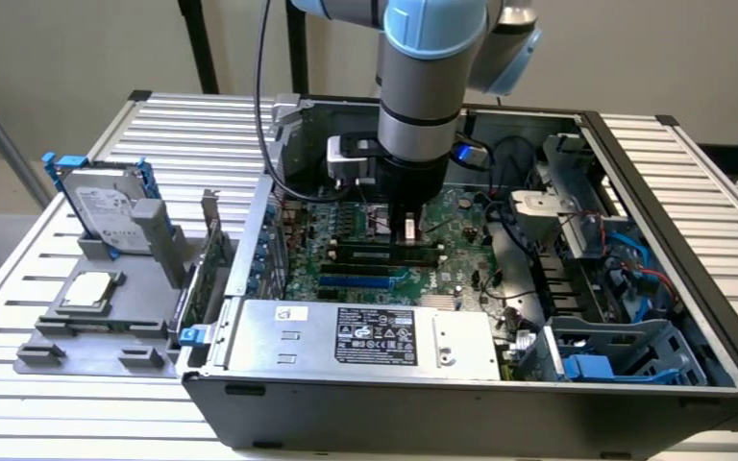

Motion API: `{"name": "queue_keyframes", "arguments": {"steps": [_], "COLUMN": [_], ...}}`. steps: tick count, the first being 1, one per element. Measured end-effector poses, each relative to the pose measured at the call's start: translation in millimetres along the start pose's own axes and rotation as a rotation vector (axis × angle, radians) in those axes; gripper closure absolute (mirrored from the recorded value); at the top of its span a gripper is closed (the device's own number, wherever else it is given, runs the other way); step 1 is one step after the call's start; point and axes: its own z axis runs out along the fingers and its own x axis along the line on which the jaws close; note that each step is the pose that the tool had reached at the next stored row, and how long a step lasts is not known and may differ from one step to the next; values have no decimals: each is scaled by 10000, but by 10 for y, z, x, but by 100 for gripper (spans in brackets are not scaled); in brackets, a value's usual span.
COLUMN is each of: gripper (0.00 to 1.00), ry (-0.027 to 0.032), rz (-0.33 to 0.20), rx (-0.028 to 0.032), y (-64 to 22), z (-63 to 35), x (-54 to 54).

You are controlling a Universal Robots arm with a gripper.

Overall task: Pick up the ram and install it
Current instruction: 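Insert the ram into the slot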

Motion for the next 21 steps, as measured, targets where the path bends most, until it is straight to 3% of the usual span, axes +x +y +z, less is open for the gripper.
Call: {"name": "queue_keyframes", "arguments": {"steps": [7, 10, 12, 21], "gripper": [78, 80, 89, 89], "ry": [-36, -41, -40, -40], "rz": [0, 0, -1, 0], "rx": [0, 2, 1, 1], "y": [45, 64, 64, 64], "z": [-236, -238, -238, -238], "x": [-8, -9, -9, -9]}}
